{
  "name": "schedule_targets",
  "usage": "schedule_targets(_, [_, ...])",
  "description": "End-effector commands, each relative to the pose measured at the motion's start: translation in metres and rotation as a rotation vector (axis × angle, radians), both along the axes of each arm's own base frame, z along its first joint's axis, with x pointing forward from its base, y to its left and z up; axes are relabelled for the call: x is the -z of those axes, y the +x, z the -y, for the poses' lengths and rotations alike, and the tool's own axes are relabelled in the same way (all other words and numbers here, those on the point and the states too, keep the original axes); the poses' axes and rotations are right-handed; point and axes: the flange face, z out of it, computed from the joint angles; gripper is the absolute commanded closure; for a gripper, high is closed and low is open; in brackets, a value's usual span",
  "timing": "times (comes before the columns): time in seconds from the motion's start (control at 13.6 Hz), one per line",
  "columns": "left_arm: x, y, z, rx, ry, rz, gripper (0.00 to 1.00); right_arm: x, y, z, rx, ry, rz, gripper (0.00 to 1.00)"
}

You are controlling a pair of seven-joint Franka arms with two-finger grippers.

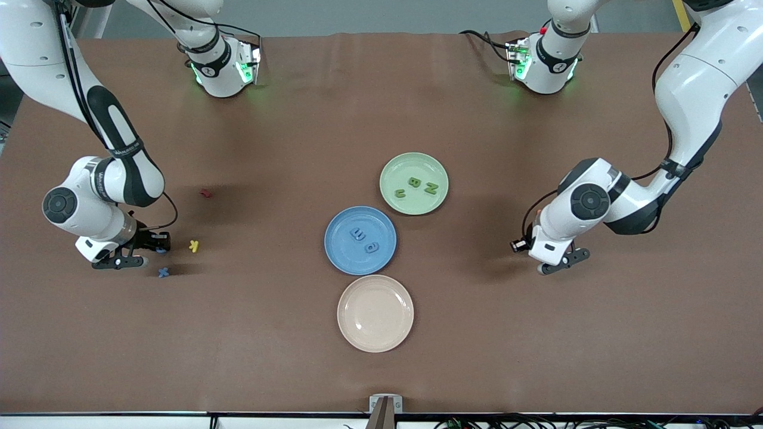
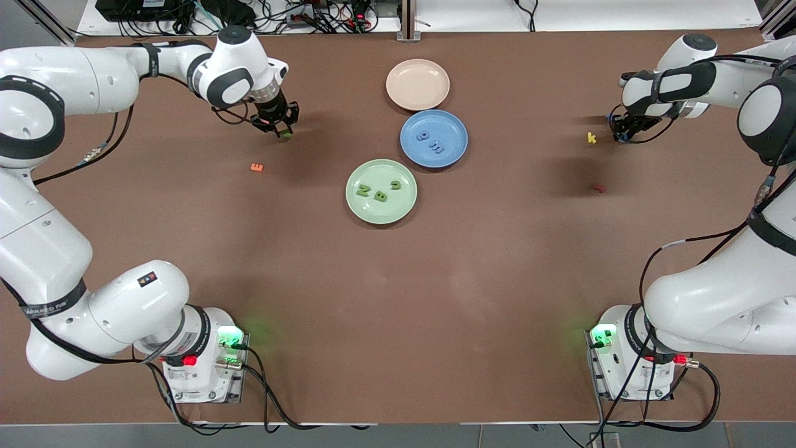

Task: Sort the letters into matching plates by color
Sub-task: 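Carry the p to the green plate while the right gripper carries letter to blue plate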

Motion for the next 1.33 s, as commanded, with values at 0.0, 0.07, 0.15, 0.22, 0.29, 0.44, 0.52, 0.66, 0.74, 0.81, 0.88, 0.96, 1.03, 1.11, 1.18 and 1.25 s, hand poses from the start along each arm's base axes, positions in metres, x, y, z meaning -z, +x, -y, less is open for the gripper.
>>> schedule_targets(0.0, [-0.006, -0.024, 0.041, -0.049, 0.007, -0.004, 0.94, -0.002, 0.000, -0.003, 0.008, 0.007, 0.000, 0.82])
schedule_targets(0.07, [-0.008, -0.032, 0.060, -0.082, 0.005, -0.004, 0.94, -0.006, 0.002, -0.004, 0.005, 0.005, 0.006, 0.83])
schedule_targets(0.15, [-0.009, -0.042, 0.084, -0.112, 0.006, -0.004, 0.94, -0.014, 0.004, -0.012, -0.008, 0.005, 0.003, 0.83])
schedule_targets(0.22, [-0.010, -0.052, 0.106, -0.140, 0.007, -0.004, 0.93, -0.031, 0.010, -0.024, -0.029, 0.003, -0.005, 0.83])
schedule_targets(0.29, [-0.013, -0.064, 0.129, -0.169, 0.006, -0.001, 0.92, -0.049, 0.015, -0.033, -0.025, 0.003, -0.029, 0.83])
schedule_targets(0.44, [-0.014, -0.082, 0.164, -0.201, 0.005, 0.001, 0.92, -0.092, 0.027, -0.064, 0.022, -0.007, -0.095, 0.83])
schedule_targets(0.52, [-0.015, -0.091, 0.177, -0.212, 0.005, 0.001, 0.92, -0.108, 0.034, -0.085, 0.054, -0.016, -0.128, 0.83])
schedule_targets(0.66, [-0.015, -0.106, 0.199, -0.229, 0.005, 0.001, 0.91, -0.135, 0.045, -0.134, 0.112, -0.039, -0.156, 0.83])
schedule_targets(0.74, [-0.015, -0.115, 0.210, -0.235, 0.004, -0.001, 0.89, -0.144, 0.047, -0.163, 0.152, -0.051, -0.155, 0.83])
schedule_targets(0.81, [-0.015, -0.122, 0.220, -0.244, 0.004, 0.000, 0.89, -0.146, 0.045, -0.198, 0.194, -0.063, -0.146, 0.84])
schedule_targets(0.88, [-0.015, -0.128, 0.227, -0.255, 0.004, -0.001, 0.89, -0.147, 0.040, -0.237, 0.237, -0.074, -0.132, 0.84])
schedule_targets(0.96, [-0.016, -0.137, 0.237, -0.260, 0.004, -0.001, 0.89, -0.153, 0.037, -0.280, 0.298, -0.071, -0.107, 0.84])
schedule_targets(1.03, [-0.017, -0.147, 0.252, -0.262, -0.002, -0.002, 0.89, -0.150, 0.033, -0.325, 0.345, -0.058, -0.099, 0.84])
schedule_targets(1.11, [-0.016, -0.154, 0.262, -0.275, -0.002, 0.000, 0.83, -0.143, 0.032, -0.366, 0.389, -0.048, -0.091, 0.84])
schedule_targets(1.18, [-0.015, -0.159, 0.267, -0.275, -0.002, 0.002, 0.68, -0.133, 0.030, -0.398, 0.424, -0.042, -0.083, 0.84])
schedule_targets(1.25, [-0.016, -0.160, 0.268, -0.274, -0.004, 0.005, 0.32, -0.119, 0.027, -0.426, 0.457, -0.040, -0.073, 0.84])
